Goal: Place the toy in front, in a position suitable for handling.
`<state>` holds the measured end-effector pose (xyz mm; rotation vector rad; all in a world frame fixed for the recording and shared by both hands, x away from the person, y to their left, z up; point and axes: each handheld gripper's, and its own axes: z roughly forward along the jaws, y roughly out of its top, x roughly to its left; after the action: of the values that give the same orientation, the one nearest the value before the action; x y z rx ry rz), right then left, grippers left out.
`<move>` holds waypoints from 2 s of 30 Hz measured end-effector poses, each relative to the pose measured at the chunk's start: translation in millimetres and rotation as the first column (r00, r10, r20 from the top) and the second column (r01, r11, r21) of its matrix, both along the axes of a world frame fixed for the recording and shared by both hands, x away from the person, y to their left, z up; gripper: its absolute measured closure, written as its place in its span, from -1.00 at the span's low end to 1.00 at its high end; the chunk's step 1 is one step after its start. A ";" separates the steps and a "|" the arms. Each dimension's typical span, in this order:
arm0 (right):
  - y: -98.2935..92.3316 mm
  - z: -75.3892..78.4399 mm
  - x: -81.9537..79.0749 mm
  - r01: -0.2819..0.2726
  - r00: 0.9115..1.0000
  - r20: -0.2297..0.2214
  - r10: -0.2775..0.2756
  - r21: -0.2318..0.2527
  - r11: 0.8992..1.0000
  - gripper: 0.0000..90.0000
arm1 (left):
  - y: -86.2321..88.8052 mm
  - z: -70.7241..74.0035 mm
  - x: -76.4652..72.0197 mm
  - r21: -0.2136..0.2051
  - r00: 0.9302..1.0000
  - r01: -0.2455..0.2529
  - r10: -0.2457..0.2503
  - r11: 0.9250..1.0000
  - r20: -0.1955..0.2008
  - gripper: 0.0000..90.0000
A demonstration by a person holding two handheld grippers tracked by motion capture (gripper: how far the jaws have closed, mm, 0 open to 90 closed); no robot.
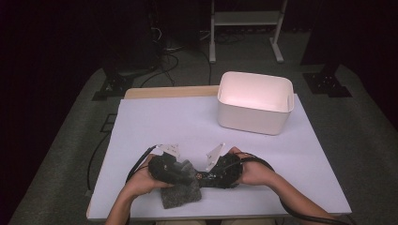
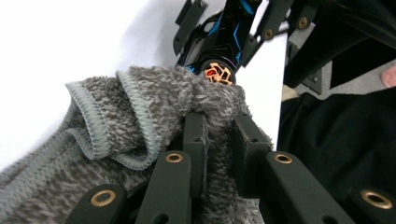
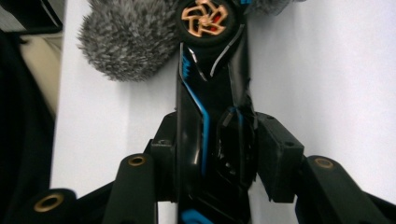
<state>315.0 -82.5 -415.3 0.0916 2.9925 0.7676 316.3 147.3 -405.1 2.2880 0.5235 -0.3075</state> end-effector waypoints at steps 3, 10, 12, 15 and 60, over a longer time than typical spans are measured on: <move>3.2 0.7 1.5 -0.003 1.000 -0.004 0.003 -0.025 1.000 0.21 | -0.6 1.0 1.6 -0.008 1.000 0.001 -0.001 1.000 -0.006 0.75; 11.1 3.7 6.7 -0.008 0.999 -0.043 0.004 -0.087 0.996 0.20 | 0.2 0.1 4.3 -0.025 1.000 0.002 -0.002 1.000 -0.018 0.76; 11.5 4.0 5.7 -0.014 0.999 -0.036 0.010 -0.091 0.996 0.22 | 0.8 -0.9 3.4 -0.026 1.000 0.005 -0.005 1.000 -0.011 0.77; 9.5 3.5 3.9 -0.030 0.999 -0.020 0.028 -0.079 0.996 0.23 | 3.5 -4.5 2.4 -0.023 1.000 0.009 -0.009 1.000 -0.006 0.80; -24.1 17.7 -10.4 0.025 0.999 0.021 -0.033 0.314 0.949 0.24 | -37.6 89.1 -2.2 0.033 0.983 0.108 -0.111 0.994 0.146 0.82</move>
<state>304.6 -106.6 -397.6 0.1361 2.8096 1.2244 314.1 109.7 -316.0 2.3460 0.3282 -0.1836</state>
